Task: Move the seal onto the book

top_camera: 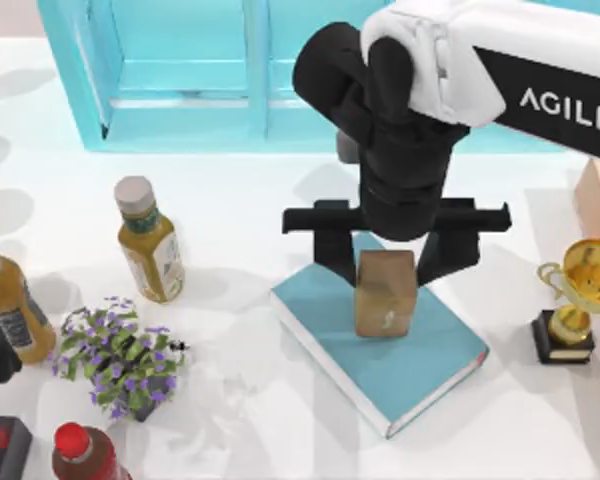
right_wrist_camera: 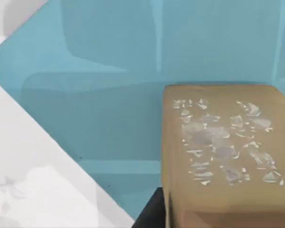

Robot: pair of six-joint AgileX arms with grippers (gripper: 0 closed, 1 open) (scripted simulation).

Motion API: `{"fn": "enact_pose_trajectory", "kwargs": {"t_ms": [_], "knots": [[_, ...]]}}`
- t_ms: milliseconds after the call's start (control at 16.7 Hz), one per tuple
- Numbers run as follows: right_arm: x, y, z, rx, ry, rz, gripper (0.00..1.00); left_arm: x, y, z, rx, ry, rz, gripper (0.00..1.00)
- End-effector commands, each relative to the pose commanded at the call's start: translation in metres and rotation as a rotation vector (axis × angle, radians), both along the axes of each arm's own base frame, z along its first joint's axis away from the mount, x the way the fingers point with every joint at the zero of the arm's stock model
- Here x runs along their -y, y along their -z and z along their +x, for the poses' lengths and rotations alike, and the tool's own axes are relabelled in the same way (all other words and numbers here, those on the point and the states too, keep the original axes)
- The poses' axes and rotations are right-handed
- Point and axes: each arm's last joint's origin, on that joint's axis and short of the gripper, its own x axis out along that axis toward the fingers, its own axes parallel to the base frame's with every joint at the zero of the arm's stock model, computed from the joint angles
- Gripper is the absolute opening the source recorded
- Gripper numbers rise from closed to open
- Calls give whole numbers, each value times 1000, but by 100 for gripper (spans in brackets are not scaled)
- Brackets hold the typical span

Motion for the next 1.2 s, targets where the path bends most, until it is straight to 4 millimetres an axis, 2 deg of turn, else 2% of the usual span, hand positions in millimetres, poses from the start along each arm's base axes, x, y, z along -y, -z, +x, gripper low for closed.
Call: {"fn": "enact_pose_trajectory", "kwargs": {"t_ms": [180, 240, 780, 1080, 1200], "knots": [[0, 0, 0, 0, 0, 0, 98, 0, 0, 0, 0, 0, 0, 100], [0, 0, 0, 0, 0, 0, 100, 0, 0, 0, 0, 0, 0, 100], [0, -1, 0, 0, 1, 0, 100, 0, 0, 0, 0, 0, 0, 100], [0, -26, 1, 0, 1, 0, 100, 0, 0, 0, 0, 0, 0, 100], [0, -30, 0, 0, 1, 0, 100, 0, 0, 0, 0, 0, 0, 100]]}}
